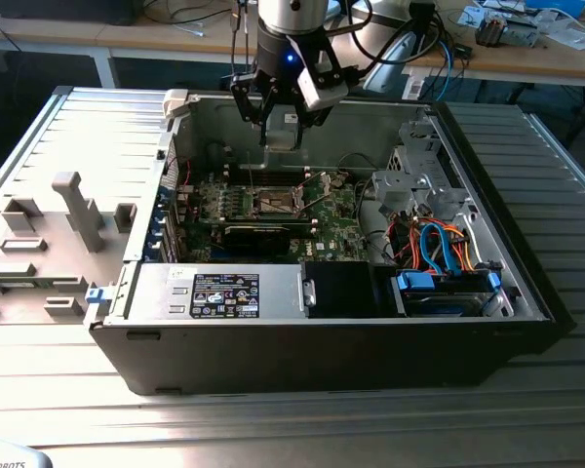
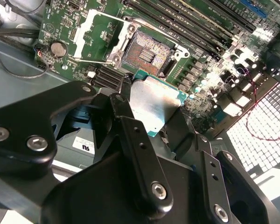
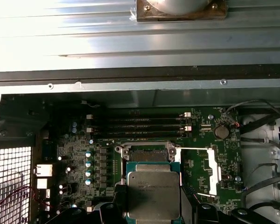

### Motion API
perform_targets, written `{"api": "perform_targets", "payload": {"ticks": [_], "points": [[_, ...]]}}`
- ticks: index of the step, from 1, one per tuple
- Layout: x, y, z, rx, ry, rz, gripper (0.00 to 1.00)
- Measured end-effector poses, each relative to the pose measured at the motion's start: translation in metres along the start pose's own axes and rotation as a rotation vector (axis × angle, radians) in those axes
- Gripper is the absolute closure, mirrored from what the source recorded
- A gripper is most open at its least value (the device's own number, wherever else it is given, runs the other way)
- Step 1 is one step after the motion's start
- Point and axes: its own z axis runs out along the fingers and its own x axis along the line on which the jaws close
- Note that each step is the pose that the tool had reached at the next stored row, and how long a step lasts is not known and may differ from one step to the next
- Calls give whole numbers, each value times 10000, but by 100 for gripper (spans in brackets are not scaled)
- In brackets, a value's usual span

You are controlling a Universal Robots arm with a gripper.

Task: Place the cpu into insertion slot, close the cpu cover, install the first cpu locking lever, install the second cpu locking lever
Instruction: 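Place the cpu into insertion slot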

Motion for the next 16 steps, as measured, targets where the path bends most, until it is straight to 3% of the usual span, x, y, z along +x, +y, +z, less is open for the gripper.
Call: {"api": "perform_targets", "payload": {"ticks": [11,16], "points": [[-1,-2,26,0,0,0,46],[1,-6,68,0,-1,0,46]]}}
